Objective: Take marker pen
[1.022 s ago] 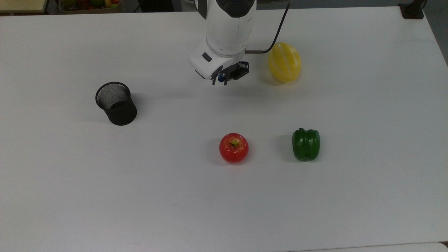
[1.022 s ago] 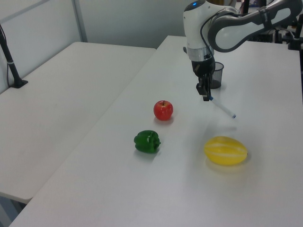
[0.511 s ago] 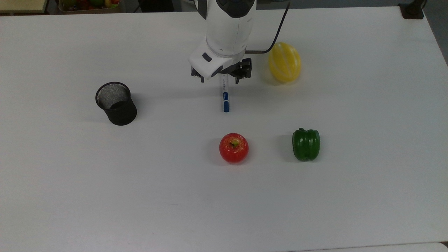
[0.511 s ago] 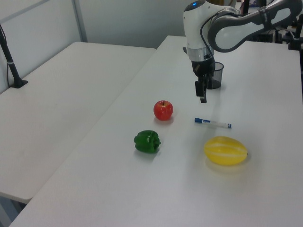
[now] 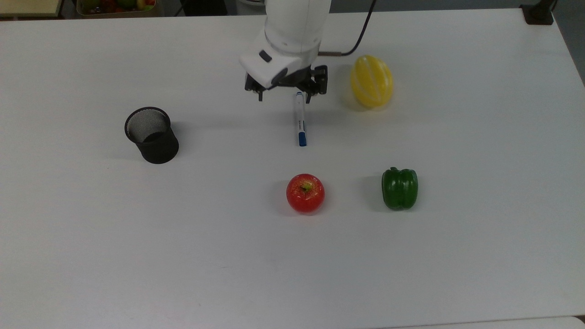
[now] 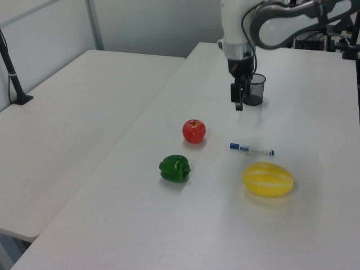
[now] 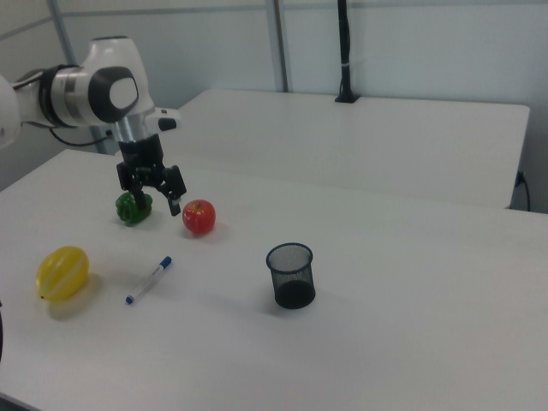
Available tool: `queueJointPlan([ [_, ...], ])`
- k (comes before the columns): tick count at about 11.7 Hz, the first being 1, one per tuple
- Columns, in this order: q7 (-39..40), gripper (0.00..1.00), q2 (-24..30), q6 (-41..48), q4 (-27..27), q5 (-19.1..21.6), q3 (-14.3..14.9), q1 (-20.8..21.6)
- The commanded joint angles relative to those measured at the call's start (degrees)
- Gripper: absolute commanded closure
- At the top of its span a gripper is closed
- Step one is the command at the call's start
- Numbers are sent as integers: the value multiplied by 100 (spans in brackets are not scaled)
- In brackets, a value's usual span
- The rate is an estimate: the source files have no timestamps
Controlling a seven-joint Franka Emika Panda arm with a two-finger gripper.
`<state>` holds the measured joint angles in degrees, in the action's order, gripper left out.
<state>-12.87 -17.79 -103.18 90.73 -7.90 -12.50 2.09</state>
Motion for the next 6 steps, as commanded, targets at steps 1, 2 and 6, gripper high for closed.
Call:
queueJointPlan([
  [1,451,0,635,736,15,7,133,-68],
  [2,505,0,880,833,15,86,273,-51],
  [6,549,0,1505,1334,50,157,678,11],
])
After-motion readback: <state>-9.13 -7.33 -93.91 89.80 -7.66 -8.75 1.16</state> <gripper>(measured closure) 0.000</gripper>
